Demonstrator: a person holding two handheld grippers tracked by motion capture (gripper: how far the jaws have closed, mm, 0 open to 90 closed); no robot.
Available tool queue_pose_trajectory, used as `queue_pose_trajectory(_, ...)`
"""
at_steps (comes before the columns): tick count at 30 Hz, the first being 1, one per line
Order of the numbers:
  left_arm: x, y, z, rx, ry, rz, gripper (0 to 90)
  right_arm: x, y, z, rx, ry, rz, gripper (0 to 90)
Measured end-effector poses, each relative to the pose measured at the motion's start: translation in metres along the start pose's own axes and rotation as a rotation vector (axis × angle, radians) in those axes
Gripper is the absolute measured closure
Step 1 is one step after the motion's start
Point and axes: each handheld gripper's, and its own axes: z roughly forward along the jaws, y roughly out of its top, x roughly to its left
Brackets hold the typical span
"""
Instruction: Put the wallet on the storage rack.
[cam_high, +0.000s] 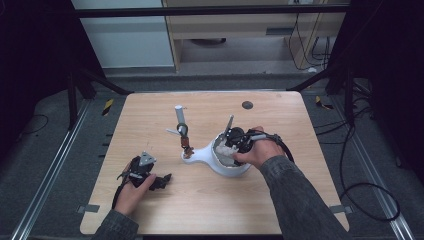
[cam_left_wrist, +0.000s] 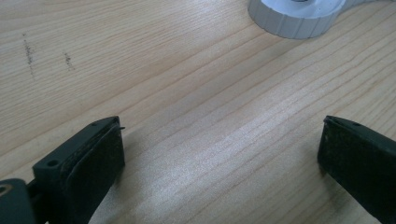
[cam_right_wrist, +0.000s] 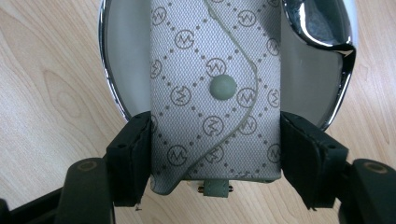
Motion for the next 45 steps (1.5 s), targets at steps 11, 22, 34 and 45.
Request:
queue_pose_trajectory(11, -0.0003, 0.0001, 0.0002, -0.001, -0.001, 0.001, 0.0, -0.0001, 0.0021, 0.0025, -0.001, 0.006, -0.002, 31.1)
queue_pose_trajectory(22, -0.0006, 0.0003, 0.0004, -0.001, -0.003, 0.003, 0.0, 0.0000, 0.0029, 0.0056, -0.003, 0.015, 0.006, 30.9)
queue_pose_trajectory(34, -0.0008, 0.0004, 0.0005, -0.002, -0.004, 0.002, 0.0, -0.0001, 0.0047, 0.0082, -0.034, 0.020, 0.036, 22.8)
queue_pose_trajectory(45, -0.0009, 0.0005, 0.0006, -0.001, -0.004, 0.004, 0.0, -0.0001, 0.0041, 0.0018, -0.069, 0.020, 0.056, 21.6)
